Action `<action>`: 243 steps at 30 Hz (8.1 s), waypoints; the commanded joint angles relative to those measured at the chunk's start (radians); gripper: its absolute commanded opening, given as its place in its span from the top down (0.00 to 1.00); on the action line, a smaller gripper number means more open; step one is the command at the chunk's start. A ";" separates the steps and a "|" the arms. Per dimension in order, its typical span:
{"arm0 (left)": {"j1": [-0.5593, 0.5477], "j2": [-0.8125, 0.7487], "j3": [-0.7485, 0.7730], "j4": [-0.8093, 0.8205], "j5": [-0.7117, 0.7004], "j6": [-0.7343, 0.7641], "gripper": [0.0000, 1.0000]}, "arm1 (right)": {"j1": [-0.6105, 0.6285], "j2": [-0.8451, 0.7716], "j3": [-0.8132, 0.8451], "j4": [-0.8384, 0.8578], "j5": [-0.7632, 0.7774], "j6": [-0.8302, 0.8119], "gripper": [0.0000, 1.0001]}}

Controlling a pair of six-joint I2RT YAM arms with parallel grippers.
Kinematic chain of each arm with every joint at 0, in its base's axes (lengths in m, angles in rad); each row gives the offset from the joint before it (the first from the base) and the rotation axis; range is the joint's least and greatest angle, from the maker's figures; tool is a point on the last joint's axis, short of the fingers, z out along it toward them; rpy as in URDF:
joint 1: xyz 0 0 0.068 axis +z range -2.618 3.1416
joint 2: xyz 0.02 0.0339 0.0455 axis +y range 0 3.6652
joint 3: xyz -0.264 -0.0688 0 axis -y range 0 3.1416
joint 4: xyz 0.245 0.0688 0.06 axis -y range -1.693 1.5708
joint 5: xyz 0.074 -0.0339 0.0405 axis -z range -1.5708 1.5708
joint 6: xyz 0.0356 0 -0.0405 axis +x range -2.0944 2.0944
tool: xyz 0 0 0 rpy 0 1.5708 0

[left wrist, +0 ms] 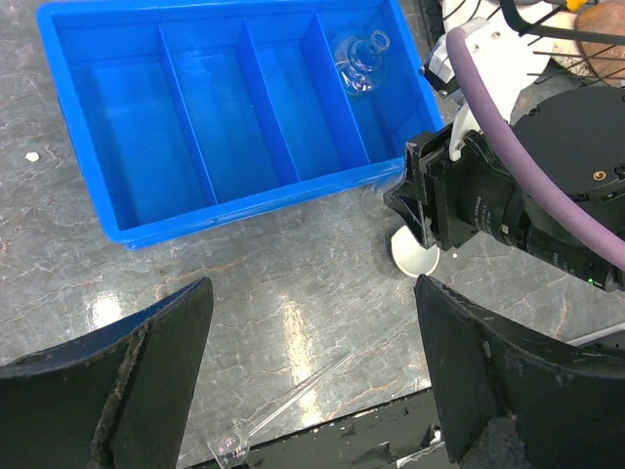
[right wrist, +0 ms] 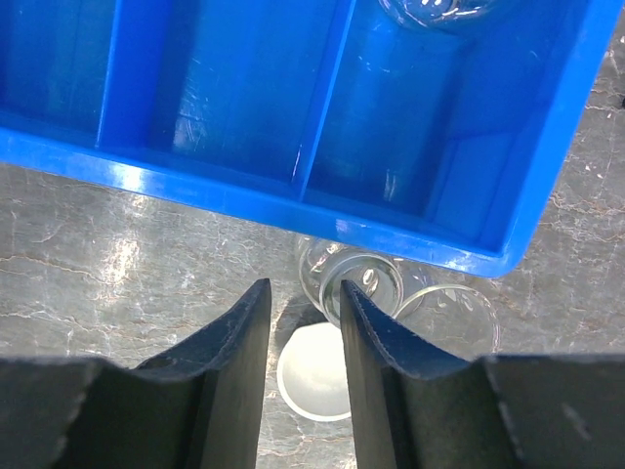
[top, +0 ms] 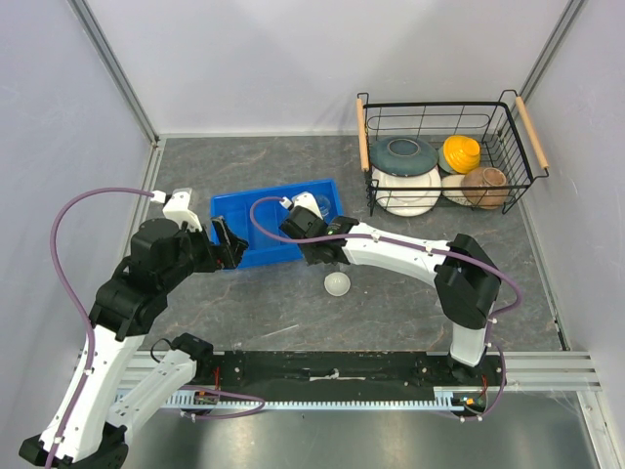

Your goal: Organize the chemistry lab equipment

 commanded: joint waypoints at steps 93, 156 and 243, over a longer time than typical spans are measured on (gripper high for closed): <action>0.000 -0.014 -0.040 0.066 0.038 0.032 0.10 | -0.149 0.238 0.358 -0.159 -0.013 -0.065 1.00; 0.352 0.391 0.100 0.052 0.110 -0.023 0.08 | 0.276 -0.440 -0.082 -0.055 0.052 0.001 0.54; 1.253 0.763 -0.347 0.849 0.465 -0.418 0.16 | 0.434 -0.316 -0.193 0.056 -0.149 -0.143 0.55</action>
